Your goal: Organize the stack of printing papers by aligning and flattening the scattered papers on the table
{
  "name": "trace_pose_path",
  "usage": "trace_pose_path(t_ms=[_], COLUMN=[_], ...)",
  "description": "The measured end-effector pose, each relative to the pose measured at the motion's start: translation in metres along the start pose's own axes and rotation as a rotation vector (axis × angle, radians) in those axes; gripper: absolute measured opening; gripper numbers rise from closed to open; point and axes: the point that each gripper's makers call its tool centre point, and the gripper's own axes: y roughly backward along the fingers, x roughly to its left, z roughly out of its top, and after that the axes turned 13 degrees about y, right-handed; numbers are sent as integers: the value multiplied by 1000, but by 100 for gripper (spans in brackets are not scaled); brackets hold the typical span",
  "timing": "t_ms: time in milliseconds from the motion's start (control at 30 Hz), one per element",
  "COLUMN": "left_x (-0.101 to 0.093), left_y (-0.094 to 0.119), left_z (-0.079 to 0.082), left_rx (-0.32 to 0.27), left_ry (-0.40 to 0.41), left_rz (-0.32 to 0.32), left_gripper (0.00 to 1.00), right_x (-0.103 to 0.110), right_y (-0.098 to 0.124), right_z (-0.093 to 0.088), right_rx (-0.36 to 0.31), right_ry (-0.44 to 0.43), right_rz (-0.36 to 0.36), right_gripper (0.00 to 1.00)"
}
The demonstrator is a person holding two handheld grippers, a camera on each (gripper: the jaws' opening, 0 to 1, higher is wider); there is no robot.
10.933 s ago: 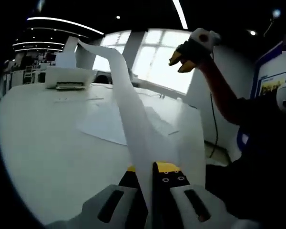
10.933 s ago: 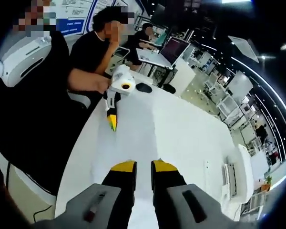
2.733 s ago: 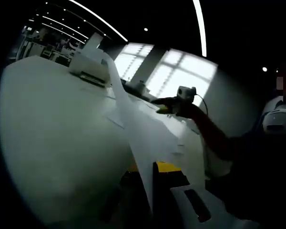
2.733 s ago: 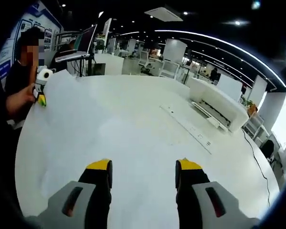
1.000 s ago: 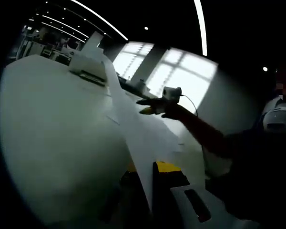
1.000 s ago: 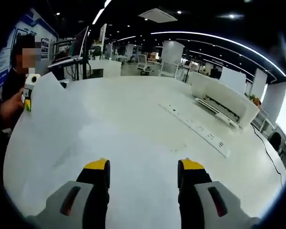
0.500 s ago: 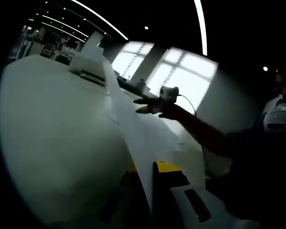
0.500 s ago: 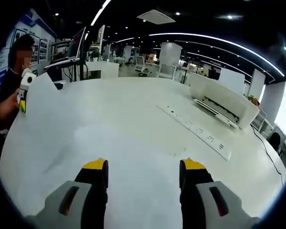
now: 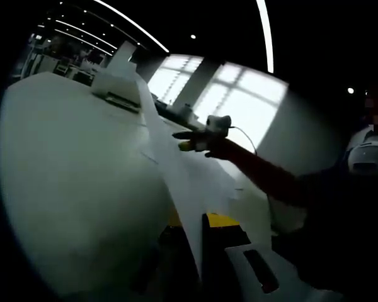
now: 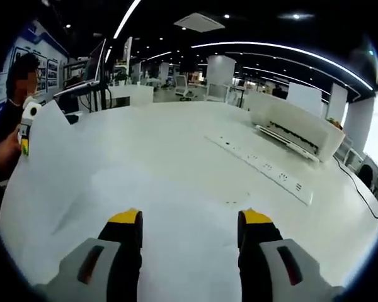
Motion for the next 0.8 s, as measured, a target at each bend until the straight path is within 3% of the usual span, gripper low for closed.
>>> trace_pose_path(t_ms=[400,800], left_x=[0,1], left_y=[-1,0], left_z=[-2,-2], left_rx=[8,10], left_ry=[3,4], left_rz=[0,-1], left_gripper=[5,5], right_x=[-6,-8], right_y=[-9,-16], right_z=[-5,-9], right_rx=[-46,-35], right_ry=[-105,-113], right_rz=[-21,-40], right_gripper=[56,56])
